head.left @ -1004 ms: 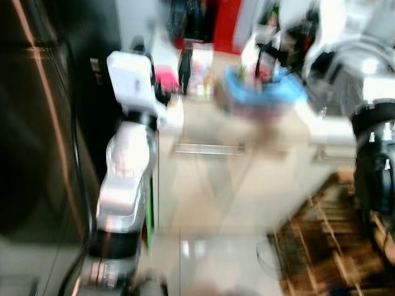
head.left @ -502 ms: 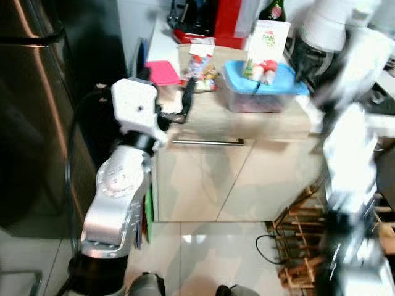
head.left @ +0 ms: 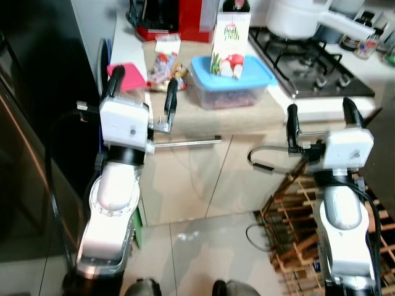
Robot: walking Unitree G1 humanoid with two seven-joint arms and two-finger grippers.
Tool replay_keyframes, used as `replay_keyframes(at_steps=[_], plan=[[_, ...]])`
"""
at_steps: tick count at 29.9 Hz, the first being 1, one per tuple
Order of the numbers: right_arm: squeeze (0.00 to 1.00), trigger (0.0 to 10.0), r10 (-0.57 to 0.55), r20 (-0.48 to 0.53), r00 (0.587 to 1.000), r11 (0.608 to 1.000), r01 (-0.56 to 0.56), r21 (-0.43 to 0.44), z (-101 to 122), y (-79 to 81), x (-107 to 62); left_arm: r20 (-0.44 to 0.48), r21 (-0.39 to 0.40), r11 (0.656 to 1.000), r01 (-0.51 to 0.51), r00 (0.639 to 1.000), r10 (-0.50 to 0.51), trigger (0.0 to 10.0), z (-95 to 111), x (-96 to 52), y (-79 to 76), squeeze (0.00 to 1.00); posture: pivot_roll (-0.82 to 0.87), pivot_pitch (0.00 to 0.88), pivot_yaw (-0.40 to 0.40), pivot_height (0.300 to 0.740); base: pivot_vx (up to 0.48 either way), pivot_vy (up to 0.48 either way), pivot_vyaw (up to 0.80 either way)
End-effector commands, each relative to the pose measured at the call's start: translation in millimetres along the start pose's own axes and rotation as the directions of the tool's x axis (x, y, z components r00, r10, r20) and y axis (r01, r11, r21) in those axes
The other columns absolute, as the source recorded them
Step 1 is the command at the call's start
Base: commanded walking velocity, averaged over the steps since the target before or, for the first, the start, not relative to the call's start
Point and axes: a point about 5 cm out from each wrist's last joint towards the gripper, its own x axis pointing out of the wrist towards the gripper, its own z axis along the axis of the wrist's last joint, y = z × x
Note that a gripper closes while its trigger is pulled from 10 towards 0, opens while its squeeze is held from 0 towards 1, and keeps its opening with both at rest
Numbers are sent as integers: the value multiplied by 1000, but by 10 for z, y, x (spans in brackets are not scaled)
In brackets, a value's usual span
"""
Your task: Restocking fridge
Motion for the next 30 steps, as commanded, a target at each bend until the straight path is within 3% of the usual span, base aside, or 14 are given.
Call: replay_keyframes(at_steps=[1,5,20,24,26,27,30], plan=[[0,10000,-17,-13,1000,1000,17,10,-8,-29,-8,-10,4,1000,-30,1000,30,10000,-45,8,32,0,-84,5,-47,740,442,0,0],[0,10000,18,-46,999,996,-14,86,-61,65,142,17,46,993,-112,994,111,10000,-19,181,112,0,-73,0,-46,740,480,0,0],[0,10000,23,-3,1000,993,-22,120,23,76,332,93,57,990,-130,988,124,10000,68,338,137,0,-66,0,-45,740,466,0,0],[0,10000,-1,45,999,991,-5,133,172,-23,490,144,61,994,-91,986,82,10000,143,382,88,0,-65,0,-44,740,465,0,0],[0,10000,41,85,996,986,-54,155,320,-125,730,171,52,995,-88,982,78,10000,193,418,68,0,-68,0,-42,740,368,0,0],[0,10000,41,85,996,986,-54,155,320,-125,730,171,52,995,-88,982,78,10000,193,418,68,0,-68,0,-42,740,270,0,0],[0,10000,140,121,983,966,-162,200,468,-193,939,178,21,996,-83,981,78,10000,201,424,59,0,-71,0,-42,740,0,0,0]])
